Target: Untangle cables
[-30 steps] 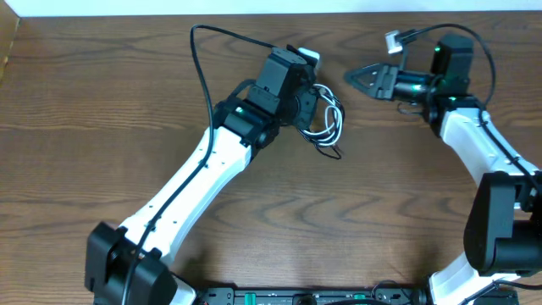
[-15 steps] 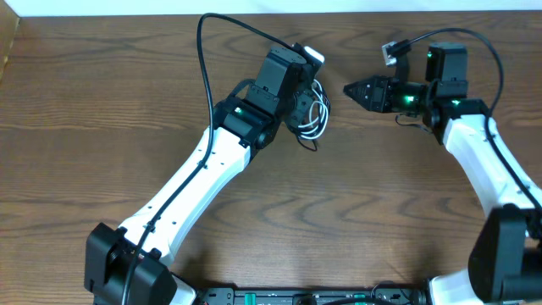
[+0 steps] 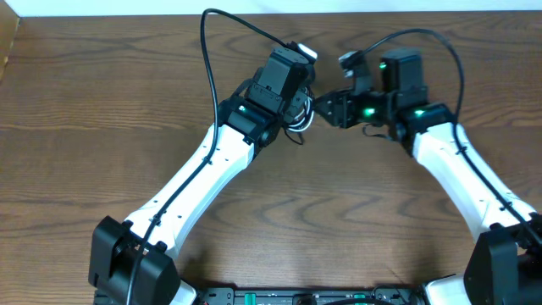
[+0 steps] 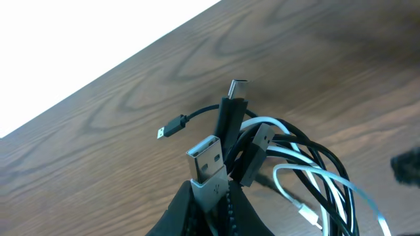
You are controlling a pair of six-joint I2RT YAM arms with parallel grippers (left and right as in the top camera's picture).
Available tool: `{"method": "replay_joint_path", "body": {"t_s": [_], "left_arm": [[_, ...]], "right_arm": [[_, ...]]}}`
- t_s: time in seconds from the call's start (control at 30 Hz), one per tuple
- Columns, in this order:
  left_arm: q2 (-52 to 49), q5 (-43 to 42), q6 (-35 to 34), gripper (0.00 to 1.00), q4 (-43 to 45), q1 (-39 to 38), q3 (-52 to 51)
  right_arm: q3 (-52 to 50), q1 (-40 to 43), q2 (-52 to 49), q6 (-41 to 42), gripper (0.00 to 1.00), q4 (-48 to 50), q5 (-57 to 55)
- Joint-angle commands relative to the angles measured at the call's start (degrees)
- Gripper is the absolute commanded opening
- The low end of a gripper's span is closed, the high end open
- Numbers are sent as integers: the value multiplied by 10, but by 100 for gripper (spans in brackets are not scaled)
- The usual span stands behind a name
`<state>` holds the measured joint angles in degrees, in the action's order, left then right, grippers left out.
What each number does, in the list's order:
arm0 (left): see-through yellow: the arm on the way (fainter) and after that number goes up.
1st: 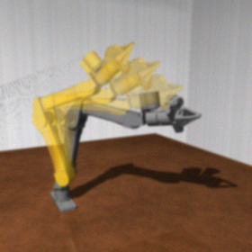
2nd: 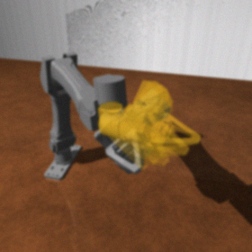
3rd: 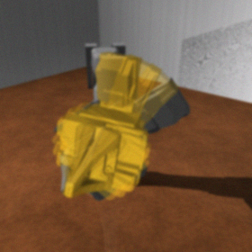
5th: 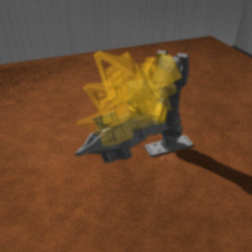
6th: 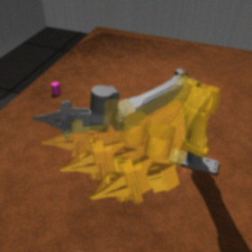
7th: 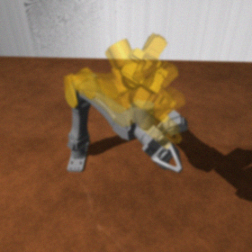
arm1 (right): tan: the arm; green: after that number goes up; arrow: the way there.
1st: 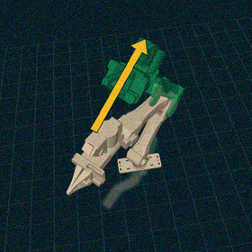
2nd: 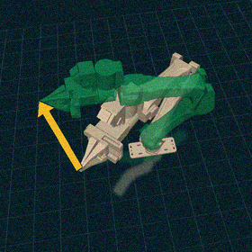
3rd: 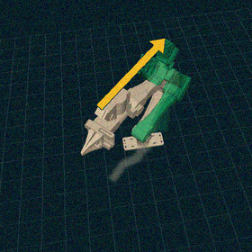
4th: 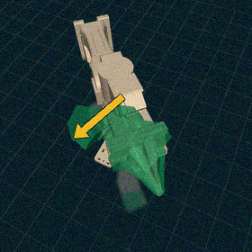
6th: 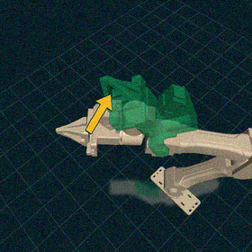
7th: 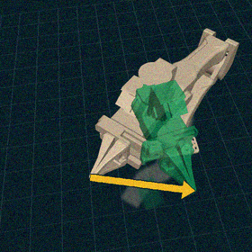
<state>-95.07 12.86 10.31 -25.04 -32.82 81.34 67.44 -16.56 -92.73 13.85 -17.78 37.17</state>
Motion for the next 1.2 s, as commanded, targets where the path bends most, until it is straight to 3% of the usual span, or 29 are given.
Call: {"method": "replay_joint_path", "body": {"t_s": [0.0, 0.3, 0.53, 0.63, 0.83, 1.17], "left_arm": [[-1, 31, -7, 8, 6, 1, 6], [-1, 31, -53, 8, 6, 1, 6], [-1, 31, -53, 8, -2, 1, 6], [-1, 31, -53, 7, -9, 1, 6], [-1, 59, -54, 8, -17, 1, 6], [-1, 85, -82, 7, -17, 1, 6]], "right_arm": [[5, -24, 1, -6, 39, -1, -94], [5, -68, -32, -6, 30, 24, -153], [5, -69, -44, 20, 6, 33, -224], [5, -65, -43, 30, 1, 35, -235], [5, -47, -43, 72, 1, 14, -249], [4, -44, -48, 106, 1, -91, -445]]}}
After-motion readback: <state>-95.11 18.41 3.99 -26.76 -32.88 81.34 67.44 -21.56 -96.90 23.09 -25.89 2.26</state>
